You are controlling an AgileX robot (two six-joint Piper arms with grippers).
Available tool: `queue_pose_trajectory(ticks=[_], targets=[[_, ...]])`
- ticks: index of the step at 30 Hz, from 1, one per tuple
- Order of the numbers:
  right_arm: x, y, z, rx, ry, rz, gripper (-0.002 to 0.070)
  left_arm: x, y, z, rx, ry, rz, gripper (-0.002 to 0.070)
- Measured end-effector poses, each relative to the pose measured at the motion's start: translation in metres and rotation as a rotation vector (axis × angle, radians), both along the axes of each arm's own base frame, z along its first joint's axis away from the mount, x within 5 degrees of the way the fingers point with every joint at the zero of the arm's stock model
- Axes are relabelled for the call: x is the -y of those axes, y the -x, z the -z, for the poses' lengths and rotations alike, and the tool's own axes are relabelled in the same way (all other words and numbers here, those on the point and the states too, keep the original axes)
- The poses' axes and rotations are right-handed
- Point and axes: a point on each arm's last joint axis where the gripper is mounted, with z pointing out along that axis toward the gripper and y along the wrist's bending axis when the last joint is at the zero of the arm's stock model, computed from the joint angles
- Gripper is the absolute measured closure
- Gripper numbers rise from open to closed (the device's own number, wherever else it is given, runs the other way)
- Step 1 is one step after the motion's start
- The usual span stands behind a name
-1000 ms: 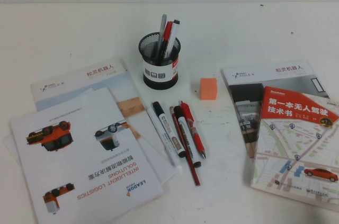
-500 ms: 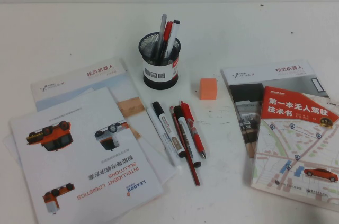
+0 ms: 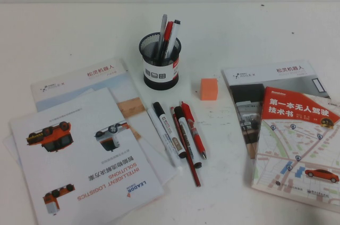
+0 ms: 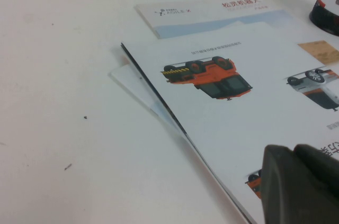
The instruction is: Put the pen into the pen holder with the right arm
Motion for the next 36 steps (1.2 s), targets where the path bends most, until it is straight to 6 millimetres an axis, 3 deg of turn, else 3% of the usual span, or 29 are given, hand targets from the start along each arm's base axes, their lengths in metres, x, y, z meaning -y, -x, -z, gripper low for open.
queue_pose_trajectory(ticks=[15,20,24,26,36], targets=[[-0.002,0.000,-0.001,0.002,-0.063,-0.004,0.0696,0.000,0.000,0.000,0.000,0.000,0.000,0.0678],[-0.005,-0.002,-0.009,0.071,-0.298,0.009,0.0696,0.000,0.000,0.000,0.000,0.000,0.000,0.0678],[-0.007,-0.002,-0.019,0.124,-0.722,0.036,0.0696,0.000,0.000,0.000,0.000,0.000,0.000,0.0678],[-0.007,-0.002,-0.022,0.134,-0.855,0.048,0.0696,0.000,0.000,0.000,0.000,0.000,0.000,0.0677],[-0.008,-0.002,-0.022,0.129,-0.892,0.042,0.0696,0.000,0.000,0.000,0.000,0.000,0.000,0.0678]])
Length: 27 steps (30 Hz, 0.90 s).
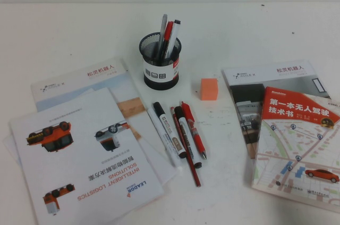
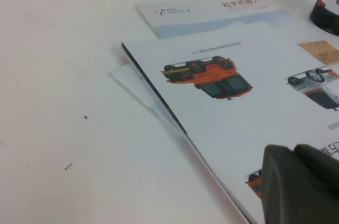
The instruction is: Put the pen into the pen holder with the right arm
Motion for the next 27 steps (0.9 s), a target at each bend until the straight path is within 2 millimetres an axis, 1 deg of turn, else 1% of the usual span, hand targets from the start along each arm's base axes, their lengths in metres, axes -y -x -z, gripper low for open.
queue_pose_trajectory(ticks=[3,4,6,8,9,10,13,15,18,21,23,25,26,27], targets=[[0.000,0.000,0.000,0.009,0.067,-0.005,0.0696,0.000,0.000,0.000,0.000,0.000,0.000,0.0678],[-0.001,0.001,-0.003,0.022,0.107,-0.014,0.0696,0.000,0.000,0.000,0.000,0.000,0.000,0.0677],[-0.003,0.002,-0.018,0.064,0.197,-0.036,0.0696,0.000,0.000,0.000,0.000,0.000,0.000,0.0678],[-0.007,0.002,-0.043,0.086,0.316,-0.073,0.0696,0.000,0.000,0.000,0.000,0.000,0.000,0.0678],[-0.009,-0.002,-0.052,0.067,0.381,-0.105,0.0696,0.000,0.000,0.000,0.000,0.000,0.000,0.0678],[-0.011,-0.005,-0.067,0.054,0.472,-0.140,0.0696,0.000,0.000,0.000,0.000,0.000,0.000,0.0678],[-0.018,-0.027,-0.095,-0.091,0.678,-0.308,0.0696,0.000,0.000,0.000,0.000,0.000,0.000,0.0677],[-0.021,-0.044,-0.110,-0.200,0.779,-0.428,0.0696,0.000,0.000,0.000,0.000,0.000,0.000,0.0678],[-0.022,-0.073,-0.133,-0.359,0.877,-0.598,0.0696,0.000,0.000,0.000,0.000,0.000,0.000,0.0678],[-0.020,-0.106,-0.135,-0.538,0.931,-0.740,0.0696,0.000,0.000,0.000,0.000,0.000,0.000,0.0678],[-0.021,-0.128,-0.136,-0.602,0.953,-0.799,0.0696,0.000,0.000,0.000,0.000,0.000,0.000,0.0678],[-0.028,-0.152,-0.131,-0.647,0.988,-0.862,0.0696,0.000,0.000,0.000,0.000,0.000,0.000,0.0678],[-0.031,-0.159,-0.131,-0.660,1.005,-0.876,0.0696,0.000,0.000,0.000,0.000,0.000,0.000,0.0678],[-0.038,-0.171,-0.126,-0.692,1.035,-0.916,0.0696,0.000,0.000,0.000,0.000,0.000,0.000,0.0678]])
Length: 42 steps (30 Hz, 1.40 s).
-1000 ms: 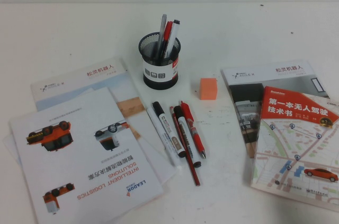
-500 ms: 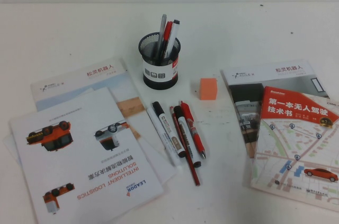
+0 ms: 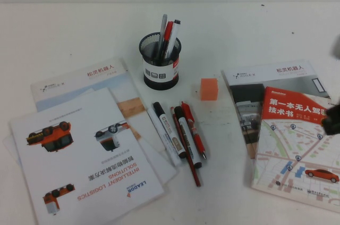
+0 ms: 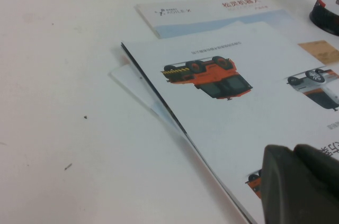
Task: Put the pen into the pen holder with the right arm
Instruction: Pick up the pen on the table
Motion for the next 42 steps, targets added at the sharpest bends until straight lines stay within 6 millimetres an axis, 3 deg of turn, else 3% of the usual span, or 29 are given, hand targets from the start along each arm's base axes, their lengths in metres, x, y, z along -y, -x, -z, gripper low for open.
queue_pose_trajectory(ticks=[4,10,14,18,22,27,34,42], targets=[[-0.033,-0.039,0.023,-0.142,0.102,-0.133,0.0696,0.000,0.000,0.000,0.000,0.000,0.000,0.0677],[-0.093,-0.092,0.044,-0.173,0.147,-0.252,0.0696,0.000,0.000,0.000,0.000,0.000,0.000,0.0678],[-0.126,-0.112,0.060,-0.191,0.163,-0.260,0.0689,0.000,0.000,0.000,0.000,0.000,0.000,0.0678],[-0.156,-0.127,0.077,-0.197,0.197,-0.243,0.0625,0.000,0.000,0.000,0.000,0.000,0.000,0.0677],[-0.177,-0.141,0.090,-0.189,0.210,-0.233,0.0489,0.000,0.000,0.000,0.000,0.000,0.000,0.0678],[-0.194,-0.157,0.108,-0.188,0.218,-0.215,0.0370,0.000,0.000,0.000,0.000,0.000,0.000,0.0678],[-0.202,-0.170,0.130,-0.196,0.250,-0.197,0.0363,0.000,0.000,0.000,0.000,0.000,0.000,0.0678],[-0.204,-0.171,0.130,-0.185,0.240,-0.197,0.0365,0.000,0.000,0.000,0.000,0.000,0.000,0.0677]])
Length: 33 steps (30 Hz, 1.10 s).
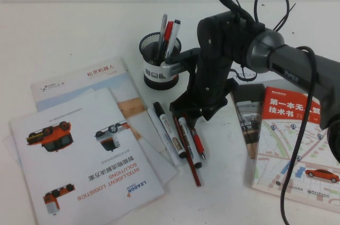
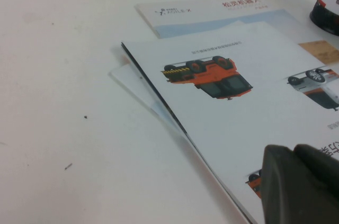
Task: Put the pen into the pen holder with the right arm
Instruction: Pick up the pen on the table, then place the pen onto the pen holder
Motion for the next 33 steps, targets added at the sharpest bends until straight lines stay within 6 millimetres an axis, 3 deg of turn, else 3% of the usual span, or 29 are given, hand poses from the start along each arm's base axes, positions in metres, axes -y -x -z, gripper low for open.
queue_pose_trajectory(ticks=[11,14,17,21,26,33], targets=[[-0.010,0.002,0.010,-0.009,-0.004,-0.015,0.0379,0.000,0.000,0.000,0.000,0.000,0.000,0.0678],[-0.009,0.002,0.010,-0.007,0.002,-0.017,0.0442,0.000,0.000,0.000,0.000,0.000,0.000,0.0678],[-0.009,0.001,0.010,0.001,0.001,-0.017,0.0571,0.000,0.000,0.000,0.000,0.000,0.000,0.0678],[-0.011,0.002,0.010,-0.008,-0.017,-0.012,0.0588,0.000,0.000,0.000,0.000,0.000,0.000,0.0677],[-0.018,0.006,-0.007,0.051,-0.159,0.023,0.0588,0.000,0.000,0.000,0.000,0.000,0.000,0.0678],[-0.004,0.039,-0.058,0.398,-0.406,0.088,0.0589,0.000,0.000,0.000,0.000,0.000,0.000,0.0678]])
